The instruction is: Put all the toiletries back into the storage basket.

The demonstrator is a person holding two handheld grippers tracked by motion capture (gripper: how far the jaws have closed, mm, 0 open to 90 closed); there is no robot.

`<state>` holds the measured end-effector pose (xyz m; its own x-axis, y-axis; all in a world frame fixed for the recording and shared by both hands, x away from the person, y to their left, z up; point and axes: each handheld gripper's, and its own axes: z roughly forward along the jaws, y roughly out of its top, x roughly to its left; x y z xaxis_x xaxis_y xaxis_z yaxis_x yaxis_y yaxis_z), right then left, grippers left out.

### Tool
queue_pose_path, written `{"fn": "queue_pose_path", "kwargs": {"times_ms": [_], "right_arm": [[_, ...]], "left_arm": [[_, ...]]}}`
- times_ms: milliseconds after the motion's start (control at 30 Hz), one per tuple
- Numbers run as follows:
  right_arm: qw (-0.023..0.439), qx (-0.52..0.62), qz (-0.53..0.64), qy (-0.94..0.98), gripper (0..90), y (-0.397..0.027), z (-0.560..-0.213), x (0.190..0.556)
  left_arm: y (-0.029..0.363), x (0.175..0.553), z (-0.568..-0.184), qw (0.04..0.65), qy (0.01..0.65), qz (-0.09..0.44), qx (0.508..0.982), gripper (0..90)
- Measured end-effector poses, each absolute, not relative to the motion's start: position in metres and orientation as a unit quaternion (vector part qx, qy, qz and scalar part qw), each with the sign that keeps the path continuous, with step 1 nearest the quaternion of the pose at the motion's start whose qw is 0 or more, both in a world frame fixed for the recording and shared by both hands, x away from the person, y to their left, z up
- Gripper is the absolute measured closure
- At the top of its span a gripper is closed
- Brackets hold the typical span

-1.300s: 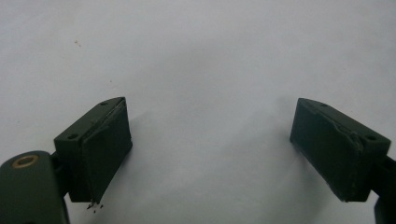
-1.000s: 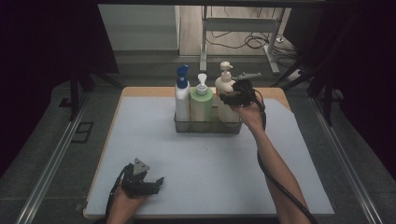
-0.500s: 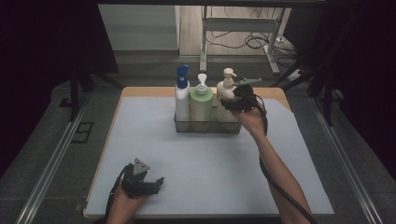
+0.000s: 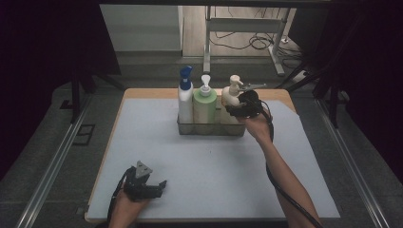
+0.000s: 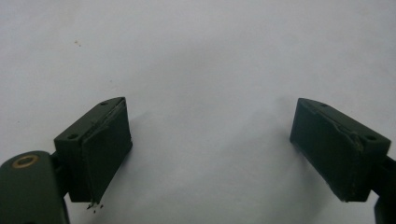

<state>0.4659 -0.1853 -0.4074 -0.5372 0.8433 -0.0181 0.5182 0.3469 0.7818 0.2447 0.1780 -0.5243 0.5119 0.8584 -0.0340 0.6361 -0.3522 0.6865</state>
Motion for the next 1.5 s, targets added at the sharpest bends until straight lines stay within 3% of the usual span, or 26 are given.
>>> {"fn": "queue_pose_path", "kwargs": {"times_ms": [1033, 1500], "right_arm": [[0.173, 0.422, 0.394, 0.798, 31.2, -0.214, -0.409, 0.446], [0.185, 0.414, 0.376, 0.808, 57.4, -0.234, -0.405, 0.427]], "left_arm": [[0.178, 0.245, -0.524, 0.328, 0.464, 0.169, 0.805, 12.1], [0.178, 0.245, -0.524, 0.328, 0.464, 0.169, 0.806, 12.1]]}}
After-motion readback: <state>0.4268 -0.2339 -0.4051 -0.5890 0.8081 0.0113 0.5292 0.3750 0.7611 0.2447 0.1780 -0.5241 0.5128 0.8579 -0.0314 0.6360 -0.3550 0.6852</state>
